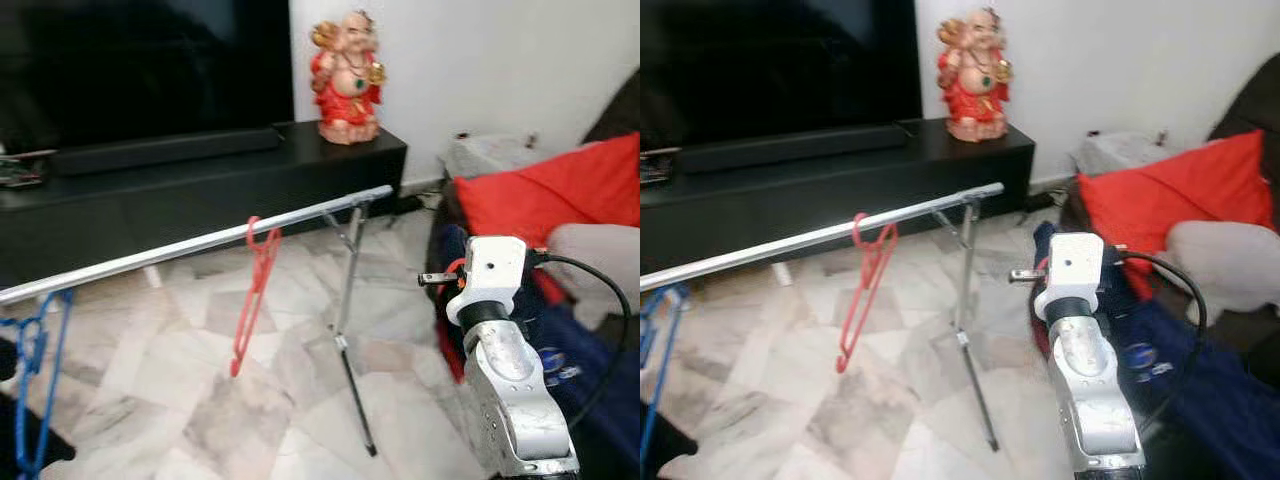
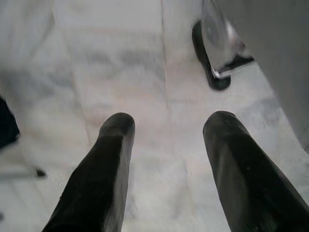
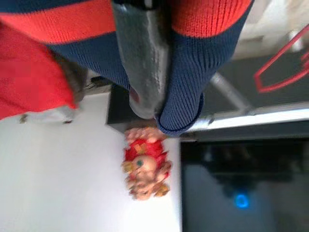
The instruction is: Hang hanger
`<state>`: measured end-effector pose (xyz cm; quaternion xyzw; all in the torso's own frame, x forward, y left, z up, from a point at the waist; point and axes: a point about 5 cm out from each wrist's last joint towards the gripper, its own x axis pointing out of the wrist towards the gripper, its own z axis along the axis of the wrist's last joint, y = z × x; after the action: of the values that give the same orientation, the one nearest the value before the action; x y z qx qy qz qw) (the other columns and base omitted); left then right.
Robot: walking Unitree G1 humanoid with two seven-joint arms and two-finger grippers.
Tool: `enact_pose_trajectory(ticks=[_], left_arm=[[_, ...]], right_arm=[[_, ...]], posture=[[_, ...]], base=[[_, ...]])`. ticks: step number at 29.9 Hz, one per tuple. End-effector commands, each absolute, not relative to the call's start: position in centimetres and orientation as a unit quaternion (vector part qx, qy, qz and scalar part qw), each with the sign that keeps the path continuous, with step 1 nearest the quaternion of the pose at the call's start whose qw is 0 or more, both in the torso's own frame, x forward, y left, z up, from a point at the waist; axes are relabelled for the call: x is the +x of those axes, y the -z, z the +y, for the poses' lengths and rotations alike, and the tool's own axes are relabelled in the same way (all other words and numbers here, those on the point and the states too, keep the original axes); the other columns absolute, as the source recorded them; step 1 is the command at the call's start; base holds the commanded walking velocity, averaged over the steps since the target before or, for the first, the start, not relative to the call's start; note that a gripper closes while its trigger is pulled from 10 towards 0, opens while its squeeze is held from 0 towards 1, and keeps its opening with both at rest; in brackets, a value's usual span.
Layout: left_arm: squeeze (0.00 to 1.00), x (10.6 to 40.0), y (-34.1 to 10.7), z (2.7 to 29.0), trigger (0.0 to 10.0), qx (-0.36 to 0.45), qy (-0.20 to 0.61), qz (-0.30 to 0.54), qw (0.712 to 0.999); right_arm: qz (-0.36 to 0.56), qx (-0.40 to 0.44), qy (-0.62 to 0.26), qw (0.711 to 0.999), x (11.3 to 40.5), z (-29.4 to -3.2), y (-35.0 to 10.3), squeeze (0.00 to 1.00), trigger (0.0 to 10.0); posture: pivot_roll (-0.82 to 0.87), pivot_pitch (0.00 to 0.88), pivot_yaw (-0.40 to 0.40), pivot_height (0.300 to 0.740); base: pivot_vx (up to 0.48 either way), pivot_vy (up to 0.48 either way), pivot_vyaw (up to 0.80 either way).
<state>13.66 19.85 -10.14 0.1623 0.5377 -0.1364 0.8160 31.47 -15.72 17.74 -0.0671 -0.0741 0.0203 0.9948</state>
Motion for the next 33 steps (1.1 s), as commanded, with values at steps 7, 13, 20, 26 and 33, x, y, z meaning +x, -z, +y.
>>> enact_pose_trajectory(ticks=[7,13,20,26,33], left_arm=[[0.0,13.6,10.1,20.2,10.0,0.167,0.135,0.542,0.812],[0.0,13.6,10.1,20.1,10.0,0.167,0.137,0.542,0.812],[0.0,13.6,10.1,20.0,10.0,0.166,0.139,0.543,0.812],[0.0,13.6,10.2,20.0,10.0,0.164,0.139,0.542,0.812],[0.0,13.6,10.2,20.0,10.0,0.163,0.137,0.542,0.813]], right_arm=[[-0.111,-0.077,-0.084,0.987,31.2,-13.6,-18.9,0.0,10.0],[-0.117,-0.06,-0.137,0.982,30.8,-12.7,-18.8,0.0,10.0],[-0.04,0.026,-0.046,0.998,31.3,-15.1,-15.5,0.0,10.0],[0.028,0.099,0.027,0.994,30.7,-17.2,-11.4,0.0,10.0],[0.104,0.102,0.055,0.988,29.1,-18.1,-6.6,0.0,10.0]], posture=[[-0.02,0.0,0.02,0.687],[-0.02,0.0,0.017,0.687],[-0.02,0.0,0.013,0.687],[-0.02,0.0,0.012,0.687],[-0.01,0.0,0.014,0.716]], base=[[0.0,0.0,0.71],[0.0,0.0,0.71],[0.0,0.0,0.3],[0.0,0.0,0.0],[0.0,0.0,0.0]])
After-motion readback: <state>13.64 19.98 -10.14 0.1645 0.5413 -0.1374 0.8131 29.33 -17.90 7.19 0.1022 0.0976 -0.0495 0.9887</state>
